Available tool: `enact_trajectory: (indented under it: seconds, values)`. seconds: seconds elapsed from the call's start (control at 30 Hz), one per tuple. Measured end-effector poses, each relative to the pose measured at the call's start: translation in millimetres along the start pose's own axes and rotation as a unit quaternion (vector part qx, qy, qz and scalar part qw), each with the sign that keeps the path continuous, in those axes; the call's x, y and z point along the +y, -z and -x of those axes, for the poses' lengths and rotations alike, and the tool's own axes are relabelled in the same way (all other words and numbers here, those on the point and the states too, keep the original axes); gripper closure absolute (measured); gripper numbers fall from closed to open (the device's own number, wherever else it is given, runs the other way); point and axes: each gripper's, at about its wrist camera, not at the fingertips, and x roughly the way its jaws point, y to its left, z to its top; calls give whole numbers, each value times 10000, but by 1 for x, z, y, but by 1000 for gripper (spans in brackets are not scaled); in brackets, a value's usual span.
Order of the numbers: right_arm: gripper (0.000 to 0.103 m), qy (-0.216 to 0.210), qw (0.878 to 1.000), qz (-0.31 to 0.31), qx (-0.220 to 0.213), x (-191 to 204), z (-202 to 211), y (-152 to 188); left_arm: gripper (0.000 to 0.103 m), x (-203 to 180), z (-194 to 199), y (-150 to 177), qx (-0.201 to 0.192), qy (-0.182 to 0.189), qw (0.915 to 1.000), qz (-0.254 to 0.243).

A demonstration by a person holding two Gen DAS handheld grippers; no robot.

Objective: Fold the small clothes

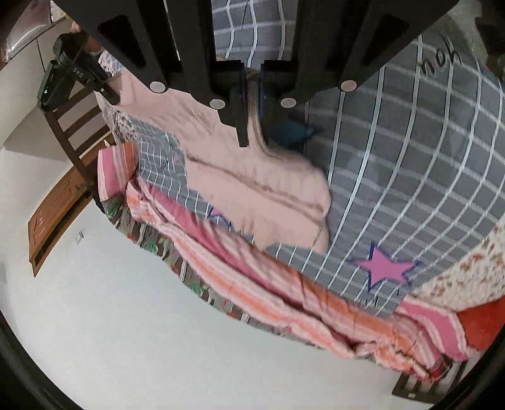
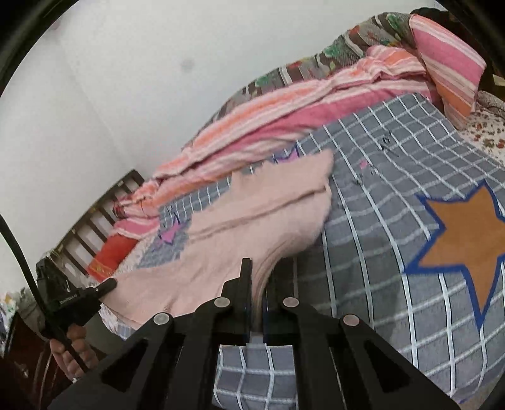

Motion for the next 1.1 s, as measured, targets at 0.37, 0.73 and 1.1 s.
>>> enact_trajectory:
  seconds: [0.37, 0.73, 1.1]
  values:
    - [99, -139, 9991, -33, -409, 8, -15, -52, 97, -12, -16, -47, -652, -157, 9977, 46]
    - [99, -169, 9980, 10, -616, 10, -47, -90, 97, -12, -51, -76, -727, -372, 9966, 112]
    - [99, -30, 9988, -240, -421, 4, -100, -126, 97, -1, -109, -110, -470, -739, 9958, 254]
